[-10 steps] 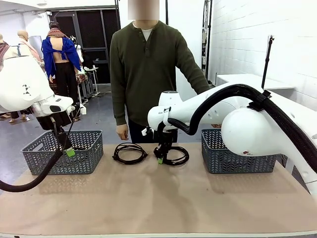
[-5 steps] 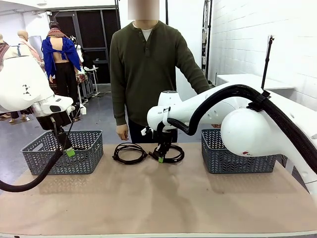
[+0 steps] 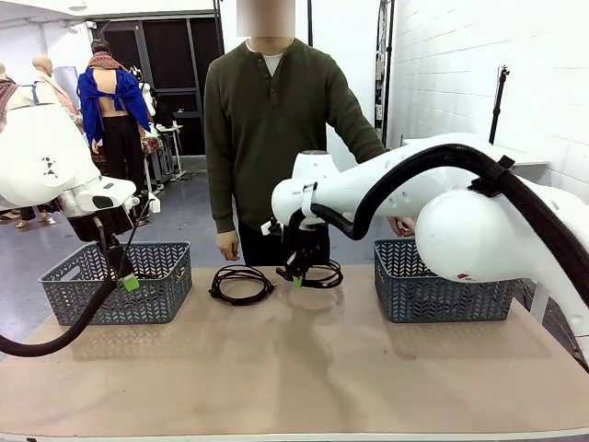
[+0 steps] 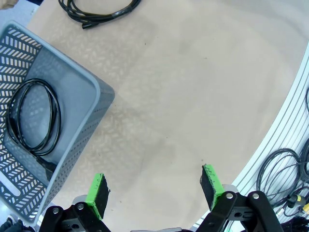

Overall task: Organize the cables according to human instructions.
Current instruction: Pick up a bundle of cables and place it in the basket indicated by the human.

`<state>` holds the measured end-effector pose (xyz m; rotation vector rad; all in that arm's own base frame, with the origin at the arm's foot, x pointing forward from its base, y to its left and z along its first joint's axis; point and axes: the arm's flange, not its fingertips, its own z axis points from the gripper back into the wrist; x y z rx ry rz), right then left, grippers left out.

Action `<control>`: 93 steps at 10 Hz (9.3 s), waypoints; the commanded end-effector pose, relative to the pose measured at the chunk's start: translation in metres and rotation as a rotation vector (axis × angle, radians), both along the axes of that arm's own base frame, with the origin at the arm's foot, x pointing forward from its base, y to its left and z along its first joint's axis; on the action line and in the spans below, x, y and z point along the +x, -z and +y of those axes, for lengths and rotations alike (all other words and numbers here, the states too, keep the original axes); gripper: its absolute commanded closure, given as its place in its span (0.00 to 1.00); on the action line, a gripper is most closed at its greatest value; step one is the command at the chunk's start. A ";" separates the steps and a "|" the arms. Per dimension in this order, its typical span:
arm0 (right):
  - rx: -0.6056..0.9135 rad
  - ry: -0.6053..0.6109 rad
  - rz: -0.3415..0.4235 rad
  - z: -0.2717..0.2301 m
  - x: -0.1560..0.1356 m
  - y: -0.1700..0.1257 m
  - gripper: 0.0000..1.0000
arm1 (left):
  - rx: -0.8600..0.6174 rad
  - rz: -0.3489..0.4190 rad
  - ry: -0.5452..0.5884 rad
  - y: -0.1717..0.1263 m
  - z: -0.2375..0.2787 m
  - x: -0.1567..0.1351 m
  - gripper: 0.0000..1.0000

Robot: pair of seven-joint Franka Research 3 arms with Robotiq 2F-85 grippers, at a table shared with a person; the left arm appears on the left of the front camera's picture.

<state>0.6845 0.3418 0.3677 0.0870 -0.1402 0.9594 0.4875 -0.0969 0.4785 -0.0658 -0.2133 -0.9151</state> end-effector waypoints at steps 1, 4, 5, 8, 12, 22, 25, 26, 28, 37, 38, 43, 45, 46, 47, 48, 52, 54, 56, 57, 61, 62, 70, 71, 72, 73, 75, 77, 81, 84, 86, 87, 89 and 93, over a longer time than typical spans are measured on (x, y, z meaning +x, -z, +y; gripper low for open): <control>-0.060 -0.083 0.025 -0.009 -0.022 -0.038 1.00 | 0.003 0.004 -0.002 -0.002 0.000 0.000 0.00; -0.064 -0.238 0.063 -0.044 -0.058 -0.094 1.00 | 0.003 0.004 -0.002 -0.002 0.000 0.000 0.00; -0.058 -0.295 0.058 -0.058 -0.071 -0.112 1.00 | 0.003 0.004 -0.002 -0.002 0.000 0.000 0.00; -0.044 -0.506 -0.023 -0.111 -0.102 -0.138 1.00 | 0.003 0.004 -0.002 -0.002 0.000 0.000 0.00; -0.050 -0.557 -0.050 -0.159 -0.119 -0.137 1.00 | 0.003 0.004 -0.002 -0.002 0.000 0.000 0.00; -0.121 -0.528 -0.051 -0.194 -0.113 -0.152 1.00 | 0.003 0.004 -0.002 -0.002 0.000 0.000 0.00; -0.126 -0.498 -0.068 -0.238 -0.122 -0.146 1.00 | 0.003 0.004 -0.002 -0.002 0.000 0.000 0.00; -0.115 -0.511 -0.074 -0.254 -0.123 -0.140 1.00 | 0.003 0.004 -0.002 -0.002 0.000 0.000 0.00; -0.104 -0.548 -0.088 -0.283 -0.124 -0.130 1.00 | 0.003 0.004 -0.002 -0.002 0.000 0.000 0.00; -0.107 -0.586 -0.123 -0.322 -0.084 -0.075 1.00 | 0.003 0.004 -0.002 -0.002 0.000 0.000 0.00; -0.114 -0.579 -0.132 -0.322 -0.079 -0.073 1.00 | 0.003 0.004 -0.002 -0.002 0.000 0.000 0.00; -0.100 -0.544 -0.093 -0.324 -0.063 -0.068 0.41 | 0.003 0.004 -0.002 -0.002 0.000 0.000 0.00; -0.081 -0.519 -0.092 -0.325 -0.062 -0.072 0.02 | 0.003 0.004 -0.002 -0.002 0.000 0.000 0.00; -0.061 -0.513 -0.082 -0.324 -0.065 -0.077 0.00 | 0.003 0.004 -0.002 -0.002 0.000 0.000 0.00; -0.066 -0.513 -0.072 -0.324 -0.067 -0.081 0.00 | 0.003 0.004 -0.002 -0.002 0.000 0.000 0.00; -0.064 -0.508 -0.065 -0.324 -0.067 -0.082 0.00 | 0.003 0.004 -0.002 -0.002 0.000 0.000 0.00; -0.063 -0.478 -0.066 -0.324 -0.069 -0.082 0.00 | 0.003 0.004 -0.002 -0.002 0.000 0.000 0.00; -0.081 -0.523 -0.058 -0.324 -0.069 -0.081 0.00 | 0.003 0.004 -0.002 -0.002 0.000 0.000 0.00; -0.081 -0.523 -0.058 -0.324 -0.069 -0.081 0.00 | 0.003 0.004 -0.002 -0.002 0.000 0.000 0.00; -0.081 -0.523 -0.058 -0.324 -0.069 -0.081 0.00 | 0.003 0.004 -0.002 -0.002 0.000 0.000 0.00; -0.074 -0.355 -0.019 -0.301 -0.097 -0.115 0.00 | 0.003 0.004 -0.002 -0.002 0.000 0.000 0.00; -0.069 -0.295 -0.021 -0.290 -0.112 -0.126 0.00 | 0.003 0.004 -0.002 -0.002 0.000 0.000 0.00; 0.022 -0.062 -0.215 -0.199 -0.167 -0.148 0.00 | 0.003 0.004 -0.002 -0.002 0.000 0.000 0.00; 0.030 -0.060 -0.224 -0.193 -0.173 -0.148 0.00 | 0.003 0.004 -0.002 -0.002 0.000 0.000 0.00; 0.029 -0.058 -0.228 -0.188 -0.178 -0.147 0.00 | 0.003 0.004 -0.002 -0.002 0.000 0.000 0.00; 0.028 -0.058 -0.228 -0.185 -0.183 -0.146 0.00 | 0.003 0.004 -0.002 -0.002 0.000 0.000 0.00; 0.050 -0.087 -0.215 -0.179 -0.195 -0.140 0.00 | 0.003 0.004 -0.002 -0.002 0.000 0.000 0.00; 0.057 -0.089 -0.213 -0.177 -0.198 -0.136 0.00 | 0.003 0.004 -0.002 -0.002 0.000 0.000 0.00; 0.045 -0.105 -0.192 -0.176 -0.192 -0.141 0.00 | 0.003 0.004 -0.002 -0.002 0.000 0.000 0.00; 0.045 -0.105 -0.192 -0.176 -0.192 -0.141 0.00 | 0.003 0.004 -0.002 -0.002 0.000 0.000 0.00; 0.045 -0.105 -0.192 -0.176 -0.192 -0.141 0.00 | 0.003 0.004 -0.002 -0.002 0.000 0.000 0.00; 0.045 -0.105 -0.192 -0.176 -0.192 -0.141 0.00 | 0.003 0.004 -0.002 -0.002 0.000 0.000 0.00; 0.045 -0.105 -0.192 -0.176 -0.192 -0.141 0.00 | 0.003 0.004 -0.002 -0.002 0.000 0.000 0.00; 0.045 -0.105 -0.192 -0.176 -0.192 -0.141 0.00 | 0.003 0.004 -0.002 -0.002 0.000 0.000 0.00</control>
